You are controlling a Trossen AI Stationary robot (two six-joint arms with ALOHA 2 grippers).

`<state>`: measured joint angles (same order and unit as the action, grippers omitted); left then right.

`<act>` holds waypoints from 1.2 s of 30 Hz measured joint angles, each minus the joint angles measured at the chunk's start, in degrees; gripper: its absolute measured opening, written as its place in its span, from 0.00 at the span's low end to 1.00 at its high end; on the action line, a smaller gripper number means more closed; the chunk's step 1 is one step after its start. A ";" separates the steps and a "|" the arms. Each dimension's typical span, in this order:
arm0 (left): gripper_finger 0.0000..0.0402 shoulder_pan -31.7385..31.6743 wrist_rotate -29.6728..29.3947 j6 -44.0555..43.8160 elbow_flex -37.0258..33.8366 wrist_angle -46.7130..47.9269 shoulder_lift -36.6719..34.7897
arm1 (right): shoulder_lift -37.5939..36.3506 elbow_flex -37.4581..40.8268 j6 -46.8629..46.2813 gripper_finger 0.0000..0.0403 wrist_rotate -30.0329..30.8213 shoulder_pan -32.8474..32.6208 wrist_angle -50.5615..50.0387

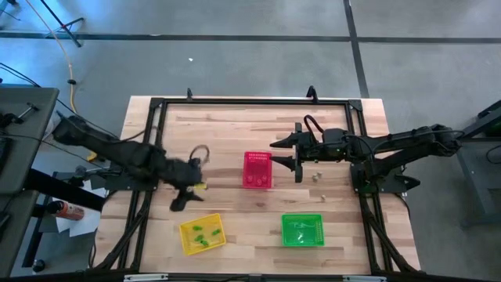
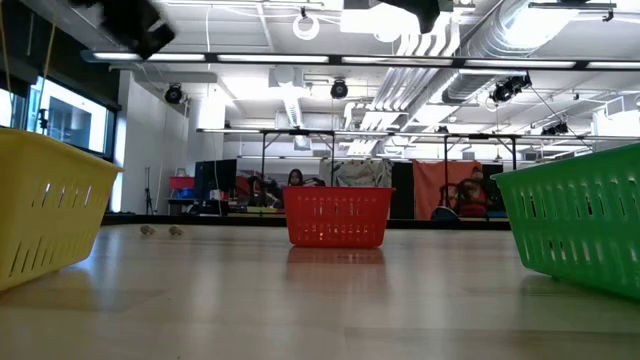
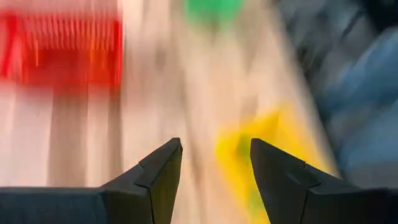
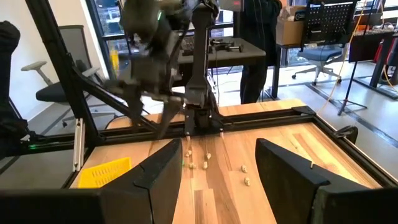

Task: Sort Halloween decoration
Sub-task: Put the green skeleton toy into the yellow bin

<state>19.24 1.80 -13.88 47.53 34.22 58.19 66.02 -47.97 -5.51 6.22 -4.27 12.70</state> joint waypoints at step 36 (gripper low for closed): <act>0.45 10.35 -5.05 10.53 -6.00 12.89 25.52 | 0.00 0.00 -2.04 0.49 2.84 0.11 -1.32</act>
<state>29.59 -3.25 -3.36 41.53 47.11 83.70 66.02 -47.97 -7.55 9.06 -4.16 11.38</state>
